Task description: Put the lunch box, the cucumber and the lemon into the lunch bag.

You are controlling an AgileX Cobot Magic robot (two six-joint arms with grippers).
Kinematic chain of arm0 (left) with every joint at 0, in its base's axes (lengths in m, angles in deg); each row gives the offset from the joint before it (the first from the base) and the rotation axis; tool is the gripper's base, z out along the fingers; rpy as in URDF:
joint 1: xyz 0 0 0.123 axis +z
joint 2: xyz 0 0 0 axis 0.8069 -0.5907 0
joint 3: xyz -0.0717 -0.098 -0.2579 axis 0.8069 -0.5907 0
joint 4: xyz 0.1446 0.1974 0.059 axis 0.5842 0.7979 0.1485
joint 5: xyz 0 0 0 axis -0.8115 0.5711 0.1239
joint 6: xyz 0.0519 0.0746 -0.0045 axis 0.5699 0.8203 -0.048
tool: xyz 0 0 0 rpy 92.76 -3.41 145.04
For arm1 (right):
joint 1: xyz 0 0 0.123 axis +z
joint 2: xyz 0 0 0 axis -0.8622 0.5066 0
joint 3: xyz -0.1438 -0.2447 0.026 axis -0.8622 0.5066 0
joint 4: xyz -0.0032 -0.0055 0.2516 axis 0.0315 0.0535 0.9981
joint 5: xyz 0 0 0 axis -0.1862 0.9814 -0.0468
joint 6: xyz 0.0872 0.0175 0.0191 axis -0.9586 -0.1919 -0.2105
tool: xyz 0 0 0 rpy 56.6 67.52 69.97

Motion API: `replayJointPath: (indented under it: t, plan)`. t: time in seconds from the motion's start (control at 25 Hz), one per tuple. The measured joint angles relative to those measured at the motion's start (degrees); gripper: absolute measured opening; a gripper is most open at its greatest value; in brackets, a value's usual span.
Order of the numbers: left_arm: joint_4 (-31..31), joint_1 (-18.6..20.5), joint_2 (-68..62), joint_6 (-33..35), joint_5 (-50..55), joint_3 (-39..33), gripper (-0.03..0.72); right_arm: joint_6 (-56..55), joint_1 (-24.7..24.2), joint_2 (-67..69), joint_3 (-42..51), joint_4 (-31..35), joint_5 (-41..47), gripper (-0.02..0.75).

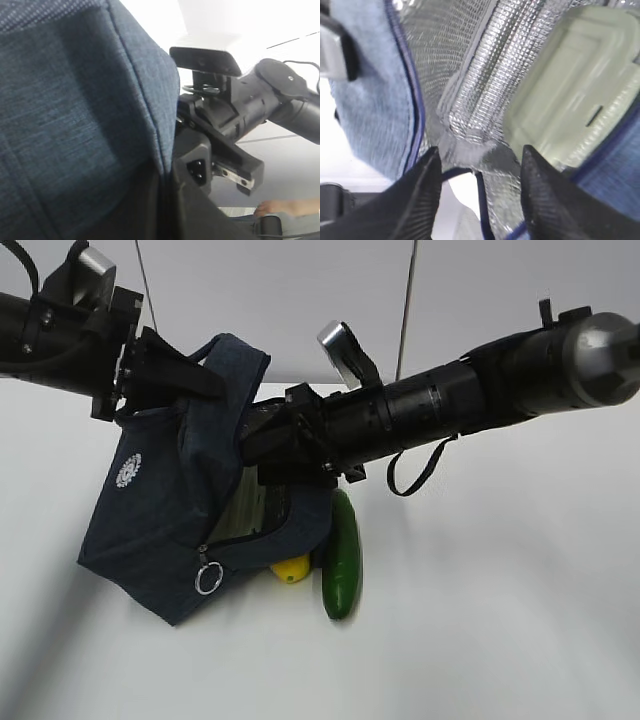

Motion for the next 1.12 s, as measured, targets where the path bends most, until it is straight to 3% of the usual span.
replayJointPath:
  t: [0.36,0.72,1.12]
  plan:
    - [0.1,1.9,0.0,0.0,0.6,0.0,-0.006,-6.4,-0.3,-5.1,-2.0,-13.3,-1.8,0.384]
    - [4.8,2.1,0.0,-1.8,0.9,0.1,-0.006,-23.9,-0.3,-8.4,-8.5,-37.4,0.2,0.383]
    - [10.1,2.5,0.0,-6.6,0.4,0.1,-0.006,-36.1,-0.3,-11.1,-10.6,-55.3,7.4,0.382]
